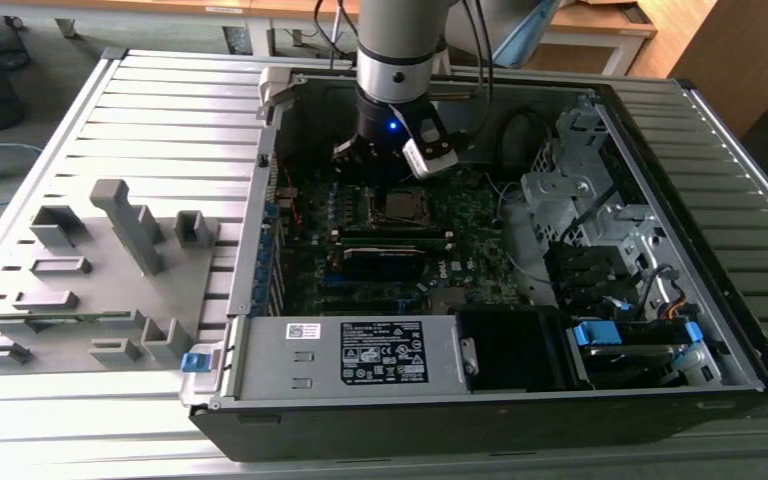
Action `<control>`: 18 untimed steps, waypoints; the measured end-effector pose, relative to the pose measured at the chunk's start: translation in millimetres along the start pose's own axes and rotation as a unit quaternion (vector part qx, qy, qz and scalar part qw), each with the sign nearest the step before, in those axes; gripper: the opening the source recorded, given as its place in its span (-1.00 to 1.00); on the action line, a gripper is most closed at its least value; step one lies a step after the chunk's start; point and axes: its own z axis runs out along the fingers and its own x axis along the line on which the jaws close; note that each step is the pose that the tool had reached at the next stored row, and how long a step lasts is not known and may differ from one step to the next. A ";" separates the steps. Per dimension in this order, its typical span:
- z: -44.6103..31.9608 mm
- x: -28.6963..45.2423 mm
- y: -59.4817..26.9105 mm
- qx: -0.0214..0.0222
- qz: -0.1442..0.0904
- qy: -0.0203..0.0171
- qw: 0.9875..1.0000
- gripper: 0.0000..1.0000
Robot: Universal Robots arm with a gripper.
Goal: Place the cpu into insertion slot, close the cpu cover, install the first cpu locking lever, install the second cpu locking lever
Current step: 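Close the cpu cover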
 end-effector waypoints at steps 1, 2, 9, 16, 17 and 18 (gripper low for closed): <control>0.4 0.0 0.0 0.000 0.001 0.000 1.000 -0.79; 0.7 0.0 -0.1 0.000 0.007 0.000 1.000 -0.79; 1.2 0.1 0.0 0.000 0.018 0.000 1.000 -0.79; 1.5 0.4 0.0 0.000 0.018 0.000 1.000 -0.79; 1.5 0.8 0.1 0.000 0.018 0.000 1.000 -0.79; 1.6 1.2 0.1 0.000 0.018 0.000 1.000 -0.79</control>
